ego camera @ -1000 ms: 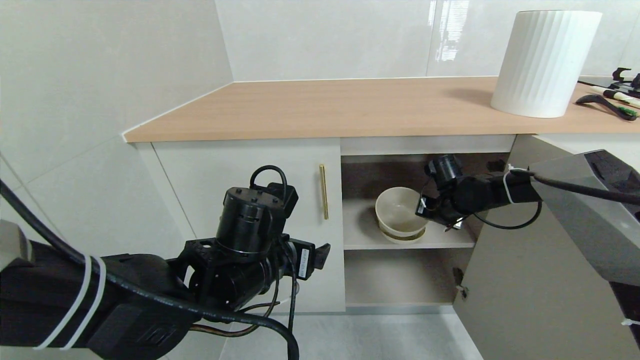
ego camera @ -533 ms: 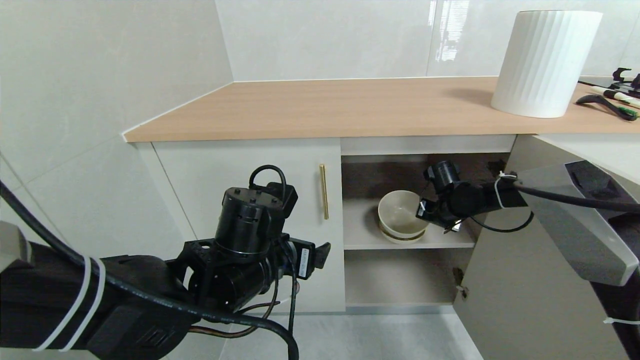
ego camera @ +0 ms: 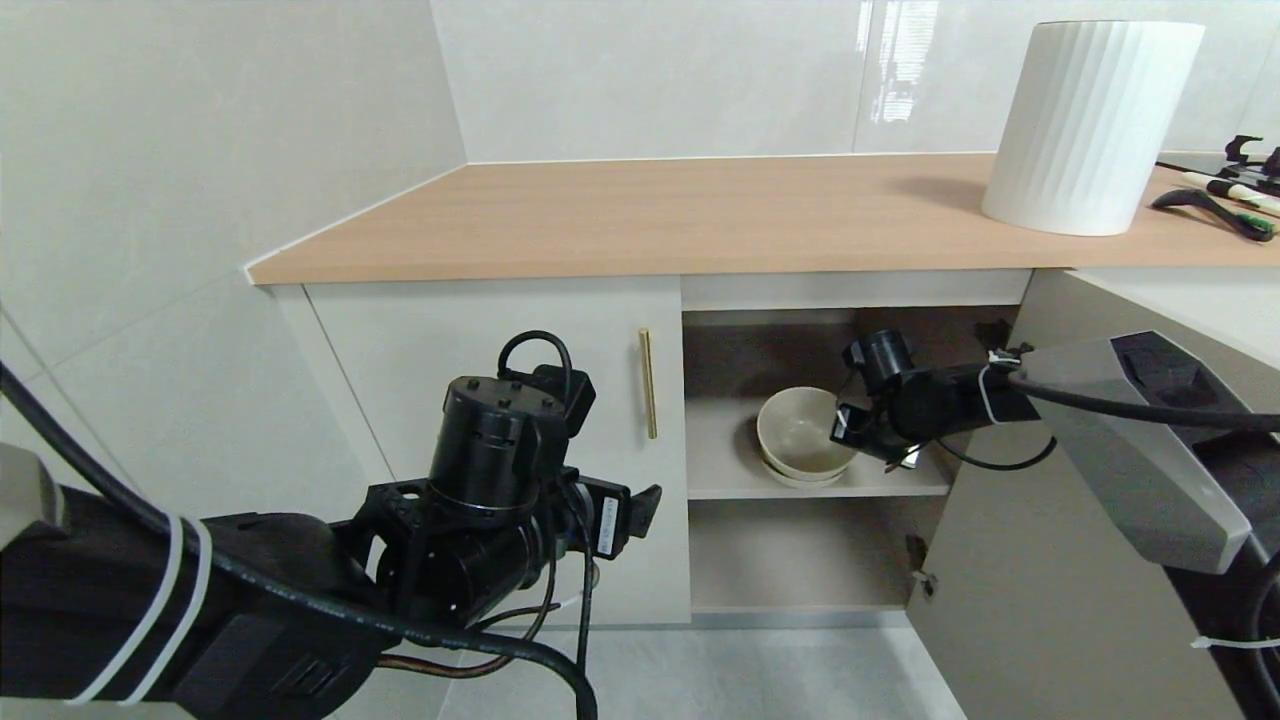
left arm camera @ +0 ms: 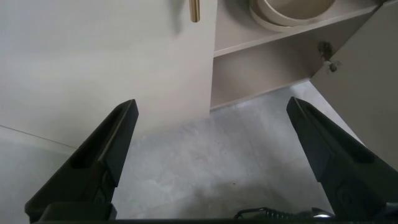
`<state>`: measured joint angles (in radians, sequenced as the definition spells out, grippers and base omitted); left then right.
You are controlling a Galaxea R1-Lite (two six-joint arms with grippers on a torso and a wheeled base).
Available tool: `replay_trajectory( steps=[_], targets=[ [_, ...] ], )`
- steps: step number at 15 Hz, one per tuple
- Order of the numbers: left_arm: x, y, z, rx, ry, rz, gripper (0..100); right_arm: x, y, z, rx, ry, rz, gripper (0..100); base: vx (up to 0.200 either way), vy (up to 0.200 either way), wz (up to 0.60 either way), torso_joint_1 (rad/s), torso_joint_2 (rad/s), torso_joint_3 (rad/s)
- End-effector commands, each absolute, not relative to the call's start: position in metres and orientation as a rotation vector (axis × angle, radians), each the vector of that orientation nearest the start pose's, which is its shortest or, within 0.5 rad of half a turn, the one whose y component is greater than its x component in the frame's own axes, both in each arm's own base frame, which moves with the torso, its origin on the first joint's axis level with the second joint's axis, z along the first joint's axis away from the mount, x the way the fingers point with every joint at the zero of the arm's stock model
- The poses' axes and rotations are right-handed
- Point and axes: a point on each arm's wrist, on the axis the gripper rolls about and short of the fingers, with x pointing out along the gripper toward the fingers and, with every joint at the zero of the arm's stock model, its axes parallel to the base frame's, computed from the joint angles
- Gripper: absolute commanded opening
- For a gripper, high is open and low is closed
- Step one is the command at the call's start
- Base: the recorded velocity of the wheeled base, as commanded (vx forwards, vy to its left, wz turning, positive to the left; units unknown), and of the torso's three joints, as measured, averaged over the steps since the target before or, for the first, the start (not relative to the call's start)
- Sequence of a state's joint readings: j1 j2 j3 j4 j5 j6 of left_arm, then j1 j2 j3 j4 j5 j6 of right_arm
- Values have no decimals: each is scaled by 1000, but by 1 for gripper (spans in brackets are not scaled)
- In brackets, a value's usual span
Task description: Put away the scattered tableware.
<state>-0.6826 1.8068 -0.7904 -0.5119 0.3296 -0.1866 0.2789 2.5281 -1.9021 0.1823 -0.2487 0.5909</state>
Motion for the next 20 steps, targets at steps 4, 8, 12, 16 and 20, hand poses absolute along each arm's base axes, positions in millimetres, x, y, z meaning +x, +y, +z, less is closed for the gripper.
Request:
replay_trajectory(
  steps=[4,8,12,16,20],
  targets=[
    [249,-193,135,62,470,-302,100,487,134,51,345,759,-208,100,0,0,0,0,0,0],
    [249,-193,135,61,469,-302,100,487,134,51,346,759,-209,100,0,0,0,0,0,0],
    [249,-193,136,57,464,-302,100,485,134,62,370,740,-211,100,0,0,0,0,0,0],
    [249,-192,140,45,442,-302,100,453,147,107,376,715,-178,100,0,0,0,0,0,0],
    [230,-177,165,-1,401,-368,100,377,152,139,329,797,-98,100,0,0,0,0,0,0]
  ],
)
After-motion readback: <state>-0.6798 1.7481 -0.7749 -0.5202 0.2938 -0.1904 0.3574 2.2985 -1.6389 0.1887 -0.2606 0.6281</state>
